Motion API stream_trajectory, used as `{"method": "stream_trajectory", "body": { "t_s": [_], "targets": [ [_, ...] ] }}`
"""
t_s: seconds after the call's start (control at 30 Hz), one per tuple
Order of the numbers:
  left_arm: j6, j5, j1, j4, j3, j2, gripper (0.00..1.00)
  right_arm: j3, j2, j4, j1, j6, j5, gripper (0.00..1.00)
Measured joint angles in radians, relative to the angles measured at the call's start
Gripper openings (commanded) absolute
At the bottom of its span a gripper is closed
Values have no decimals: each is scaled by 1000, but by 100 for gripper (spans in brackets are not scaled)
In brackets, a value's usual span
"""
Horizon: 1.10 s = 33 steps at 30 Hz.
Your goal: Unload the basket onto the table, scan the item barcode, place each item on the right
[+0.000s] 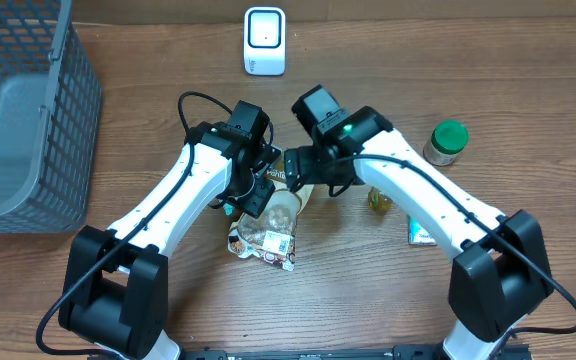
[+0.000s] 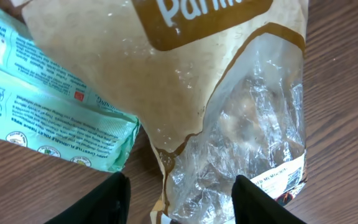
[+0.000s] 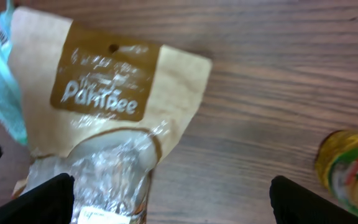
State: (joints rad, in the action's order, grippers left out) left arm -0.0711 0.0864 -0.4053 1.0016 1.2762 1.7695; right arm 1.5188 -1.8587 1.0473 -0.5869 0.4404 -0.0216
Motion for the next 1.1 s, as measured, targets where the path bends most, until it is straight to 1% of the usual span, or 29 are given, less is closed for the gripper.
{"method": "stream_trajectory", "body": {
  "t_s": [0.03,0.1,0.13,0.17,0.2,0.23,0.27,0.33,0.5,0.6,0.67,0.7,0.73,0.77,0.8,0.9,1.0,1.07,1.1],
  "targets": [
    [23,0,2,1,0,0,42,0,0,-1,6,0,0,91],
    [79,7,11,16,0,0,39,0,0,-7,13,-1,-1,86],
    [102,16,20,26,0,0,36,0,0,-15,13,0,-3,80],
    [124,33,31,37,0,0,31,-1,0,-29,13,-3,-8,75],
    [143,60,45,48,0,0,22,-3,0,-43,13,-5,-13,69],
    [152,89,56,57,0,0,12,-7,0,-57,13,-6,-17,65],
    [153,124,69,65,0,0,4,-12,0,-68,12,-3,-23,61],
    [142,206,92,91,0,0,4,-31,0,-97,11,-2,-32,59],
    [97,411,127,166,1,0,4,-58,0,-162,11,0,-71,59],
    [86,502,126,176,1,0,4,-58,0,-199,11,2,-92,66],
    [82,535,116,182,0,0,4,-59,0,-205,11,2,-102,67],
    [79,545,108,186,0,0,5,-59,0,-208,11,0,-105,73],
    [76,558,90,192,0,0,4,-59,0,-209,11,-3,-106,86],
    [76,561,86,193,0,0,5,-59,0,-210,11,2,-107,91],
    [82,559,72,200,0,0,4,-59,0,-210,11,-5,-101,100],
    [108,541,68,201,-2,0,4,-69,-1,-218,24,-15,-98,100],
    [166,473,54,208,-1,0,4,-77,-4,-233,19,-23,-98,99],
    [202,420,52,209,-1,0,4,-81,-7,-248,13,-24,-103,92],
    [217,397,53,211,-1,0,5,-81,-7,-256,10,-22,-106,87]
  ]
}}
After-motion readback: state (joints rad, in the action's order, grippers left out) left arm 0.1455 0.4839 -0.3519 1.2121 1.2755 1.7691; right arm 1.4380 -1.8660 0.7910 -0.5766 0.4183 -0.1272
